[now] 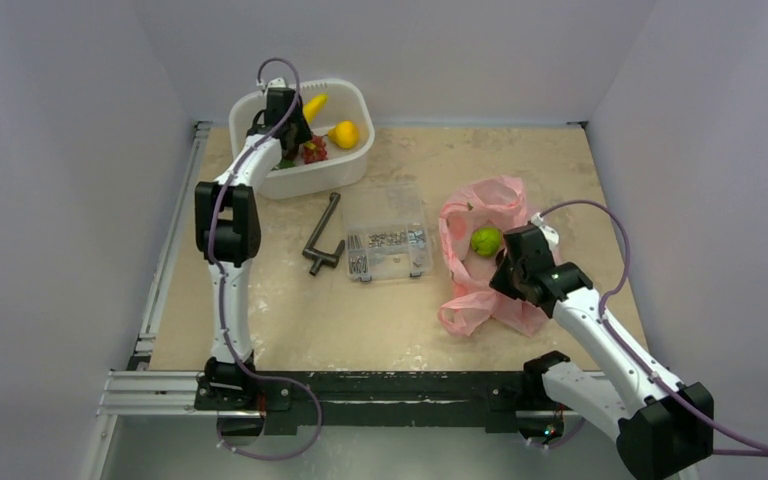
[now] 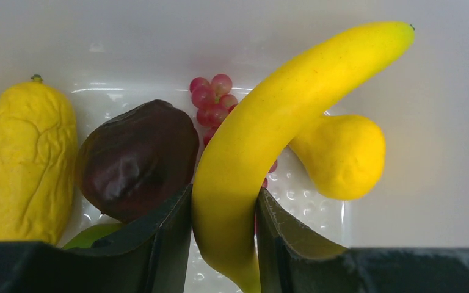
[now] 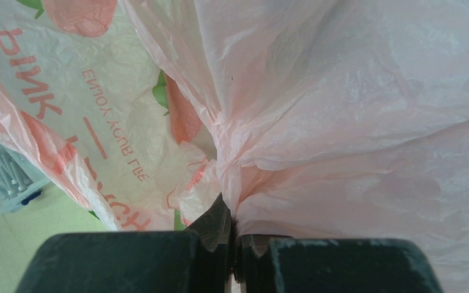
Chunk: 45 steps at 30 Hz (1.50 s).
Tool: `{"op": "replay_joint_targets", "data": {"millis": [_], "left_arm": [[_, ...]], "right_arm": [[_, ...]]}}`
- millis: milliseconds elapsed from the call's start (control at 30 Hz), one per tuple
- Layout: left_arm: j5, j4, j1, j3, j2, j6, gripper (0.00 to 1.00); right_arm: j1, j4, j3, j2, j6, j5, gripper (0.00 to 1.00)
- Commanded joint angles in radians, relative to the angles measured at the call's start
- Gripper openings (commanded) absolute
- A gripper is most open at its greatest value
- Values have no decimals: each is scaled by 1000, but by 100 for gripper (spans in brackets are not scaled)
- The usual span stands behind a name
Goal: Take the fake fruits out of the plastic bag
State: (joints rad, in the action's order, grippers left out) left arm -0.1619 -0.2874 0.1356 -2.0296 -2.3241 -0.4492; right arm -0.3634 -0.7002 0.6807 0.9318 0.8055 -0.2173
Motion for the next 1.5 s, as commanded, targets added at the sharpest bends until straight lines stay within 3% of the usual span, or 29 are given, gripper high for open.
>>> {"op": "replay_joint_targets", "data": {"millis": [0,167,333,567,633,667,800,1033,1167,1333,1467], "left_arm": [[68,17,-44,-35,-22,-182,0],[48,-29,-68,-20,-44,-294,1],[35,-77,-77,-38,-60,-336,20],[70,-89,-85,-25,-41,-296,58],[74,-60,-85,12,-7,-271,77],[78,-55,-85,20,4,-258,79],[110,-22,-85,66,88,-204,79],[271,58,-28,234,305,-133,71],[247,112,110,394,449,-126,71],[254,357,315,611,577,-114,70],[320,495,460,685,607,5,70]], "right_arm": [[6,34,32,8,-11,0,0],[6,31,33,7,-13,1,0],[6,31,30,4,-12,3,0],[6,30,32,-2,-15,9,0],[6,31,33,-6,-16,11,0],[6,31,33,-7,-17,12,0],[6,33,33,-10,-20,19,0],[6,22,45,-29,-29,50,0],[6,-8,55,-32,-39,83,0],[7,-34,48,-17,-57,108,0],[6,-41,39,-50,-53,109,0]]}}
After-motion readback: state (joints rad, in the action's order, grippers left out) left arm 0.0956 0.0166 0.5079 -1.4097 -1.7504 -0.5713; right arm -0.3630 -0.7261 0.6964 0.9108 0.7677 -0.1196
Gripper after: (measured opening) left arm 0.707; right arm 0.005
